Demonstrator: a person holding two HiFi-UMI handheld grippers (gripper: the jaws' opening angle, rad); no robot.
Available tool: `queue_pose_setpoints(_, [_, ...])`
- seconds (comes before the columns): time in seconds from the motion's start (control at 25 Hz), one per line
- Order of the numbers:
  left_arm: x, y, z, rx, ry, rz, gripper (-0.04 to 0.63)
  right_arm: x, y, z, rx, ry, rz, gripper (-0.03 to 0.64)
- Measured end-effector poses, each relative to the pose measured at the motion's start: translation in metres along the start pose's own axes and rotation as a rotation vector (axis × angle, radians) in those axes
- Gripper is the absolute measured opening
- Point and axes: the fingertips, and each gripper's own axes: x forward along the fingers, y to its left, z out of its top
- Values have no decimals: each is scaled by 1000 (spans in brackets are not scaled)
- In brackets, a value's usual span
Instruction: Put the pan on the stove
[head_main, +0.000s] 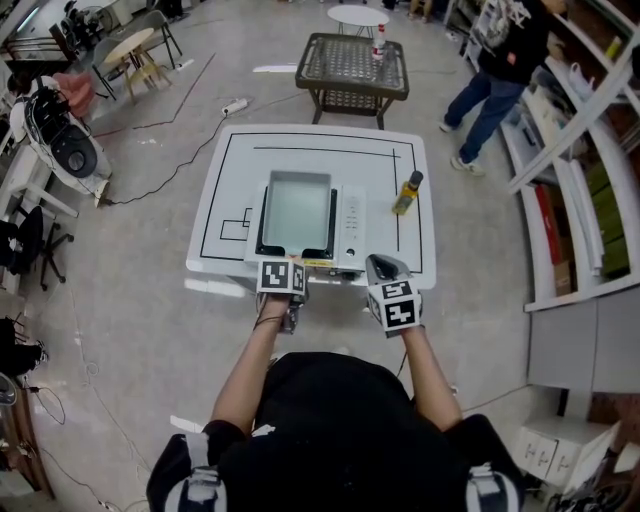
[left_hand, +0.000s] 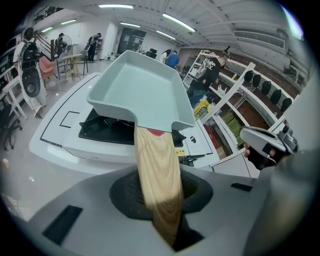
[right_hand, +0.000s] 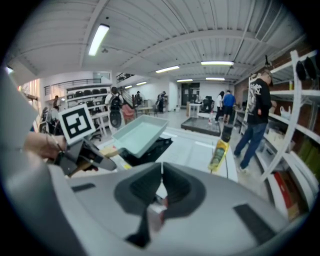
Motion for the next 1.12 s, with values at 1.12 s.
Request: queue_pose_setpoints(1.12, [10,6,-3,-11,134,-25,123,14,5,-17,16,52,19,35])
